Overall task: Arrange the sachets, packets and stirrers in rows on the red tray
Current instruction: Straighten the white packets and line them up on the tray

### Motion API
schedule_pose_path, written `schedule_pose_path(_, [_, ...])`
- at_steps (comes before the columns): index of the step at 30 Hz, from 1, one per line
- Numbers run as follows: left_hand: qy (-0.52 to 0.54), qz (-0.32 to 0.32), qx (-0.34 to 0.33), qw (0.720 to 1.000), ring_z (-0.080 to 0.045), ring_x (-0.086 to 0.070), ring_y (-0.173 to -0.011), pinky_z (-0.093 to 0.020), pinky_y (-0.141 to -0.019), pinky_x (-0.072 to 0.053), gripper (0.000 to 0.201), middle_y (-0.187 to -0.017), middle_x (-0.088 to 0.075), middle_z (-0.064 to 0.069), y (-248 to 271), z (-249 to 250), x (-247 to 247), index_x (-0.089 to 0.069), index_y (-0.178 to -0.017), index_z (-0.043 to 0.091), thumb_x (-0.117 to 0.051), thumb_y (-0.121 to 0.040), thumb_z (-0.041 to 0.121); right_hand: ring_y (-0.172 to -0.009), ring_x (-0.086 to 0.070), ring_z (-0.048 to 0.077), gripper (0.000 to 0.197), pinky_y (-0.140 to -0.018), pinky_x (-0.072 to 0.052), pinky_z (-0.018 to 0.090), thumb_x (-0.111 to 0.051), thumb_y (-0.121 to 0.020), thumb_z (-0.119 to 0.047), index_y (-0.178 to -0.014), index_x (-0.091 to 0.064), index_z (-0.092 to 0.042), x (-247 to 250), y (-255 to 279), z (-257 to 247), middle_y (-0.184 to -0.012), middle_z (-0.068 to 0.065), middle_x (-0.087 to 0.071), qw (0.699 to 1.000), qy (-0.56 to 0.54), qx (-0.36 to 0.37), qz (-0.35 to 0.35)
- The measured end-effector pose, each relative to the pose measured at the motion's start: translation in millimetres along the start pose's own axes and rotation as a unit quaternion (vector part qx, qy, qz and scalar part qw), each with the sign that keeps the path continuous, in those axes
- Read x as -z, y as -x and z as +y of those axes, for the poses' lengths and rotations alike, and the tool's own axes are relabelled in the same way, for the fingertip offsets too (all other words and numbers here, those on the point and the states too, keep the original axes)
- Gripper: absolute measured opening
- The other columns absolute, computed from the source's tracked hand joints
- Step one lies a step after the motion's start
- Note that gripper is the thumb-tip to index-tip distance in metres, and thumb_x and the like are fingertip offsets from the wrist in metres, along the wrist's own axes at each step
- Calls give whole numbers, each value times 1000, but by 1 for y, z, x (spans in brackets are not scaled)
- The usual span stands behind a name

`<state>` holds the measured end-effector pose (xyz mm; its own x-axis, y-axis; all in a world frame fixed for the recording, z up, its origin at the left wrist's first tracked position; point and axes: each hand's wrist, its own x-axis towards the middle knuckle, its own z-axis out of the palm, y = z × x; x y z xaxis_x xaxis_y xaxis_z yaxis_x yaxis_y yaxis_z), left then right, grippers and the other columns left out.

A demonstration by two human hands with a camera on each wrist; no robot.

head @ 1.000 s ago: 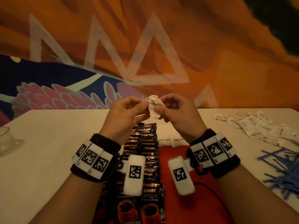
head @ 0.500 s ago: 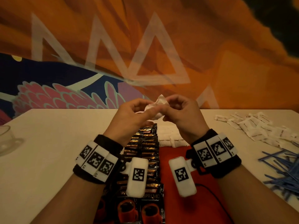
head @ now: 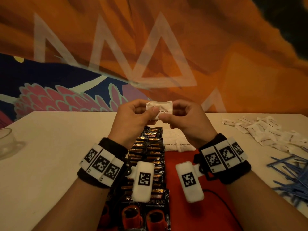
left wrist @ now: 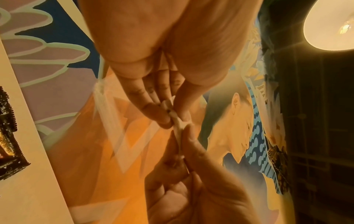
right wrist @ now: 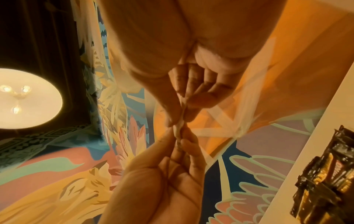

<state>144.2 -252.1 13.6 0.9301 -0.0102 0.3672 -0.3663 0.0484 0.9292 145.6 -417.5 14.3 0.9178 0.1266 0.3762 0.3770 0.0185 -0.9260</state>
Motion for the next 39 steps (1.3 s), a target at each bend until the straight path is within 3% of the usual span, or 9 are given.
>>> schedule_pose_path(3, [9,21,-9,1000,-14,-71,-73,-24,-65,-56,6,-80,-76,-4,0,1,-2,-70,-94,12,-69,-88,12,-60,-60,9,18,-51,-44,24,-80,-78,-8,-93,-71,-3,1,0,2,-75,14,-65,999,26,16,16])
schedule_pose_path(6, [-9,17,-29,999,-15,-71,-74,-24,-66,-57,17,-81,-77,-2,1,3,-2,-73,-94,13,-71,-80,23,-63,-59,13,8,-54,-43,27,-71,-88,-18,-84,-70,-11,0,0,-1,-74,6,-66,1000,3,-2,20])
schedule_pose_path(11, [-31,12,-46,998,-16,-72,-73,-22,-61,-56,22,-84,-77,-7,0,4,-2,-72,-101,2,-73,-83,14,-66,-60,13,26,-54,-45,25,-55,-100,-25,-80,-67,-14,-3,-1,-2,-73,1,-66,998,-42,-40,39])
schedule_pose_path(14, [-24,16,-48,998,-16,-71,-74,-22,-59,-55,31,-87,-76,-11,2,5,-1,-71,-102,0,-73,-79,21,-71,-64,13,2,-56,-50,25,-66,-92,-13,-91,-68,-12,-1,0,0,-79,0,-70,1000,-16,-1,11])
schedule_pose_path(21, [-33,26,-17,999,-24,-59,-59,-27,-47,-51,30,-68,-66,-13,4,7,-3,-69,-80,9,-65,-81,39,-62,-64,6,11,-56,-48,18,-78,-80,-6,-78,-68,-11,6,4,0,-69,-2,-71,998,57,11,-25])
schedule_pose_path(26, [-59,71,-14,996,-9,-46,-40,-22,-40,-41,28,-50,-56,4,1,11,3,-66,-84,13,-56,-99,34,-60,-61,8,11,-58,-50,24,-77,-82,-12,-77,-69,-8,30,-2,1,-65,-2,-68,990,135,-44,-24])
schedule_pose_path(33, [-26,60,16,998,-10,-49,-45,-23,-44,-42,30,-56,-58,2,-1,22,12,-65,-91,15,-52,-101,41,-63,-69,12,11,-66,-59,32,-79,-82,-16,-89,-74,-10,60,-12,46,-73,4,-74,891,390,-207,-105])
schedule_pose_path(35, [-32,50,18,998,-10,-49,-45,-23,-44,-42,28,-57,-59,3,0,23,12,-65,-91,16,-52,-101,39,-73,-71,15,15,-75,-60,35,-81,-80,-20,-92,-73,-14,56,-13,55,-80,3,-75,869,418,-236,-116])
schedule_pose_path(39, [-33,42,15,998,-12,-49,-45,-24,-44,-42,25,-58,-60,2,0,25,12,-65,-90,17,-54,-101,36,-93,-63,17,25,-75,-44,24,-84,-76,-33,-96,-72,-24,41,-17,61,-97,-1,-70,835,479,-242,-121])
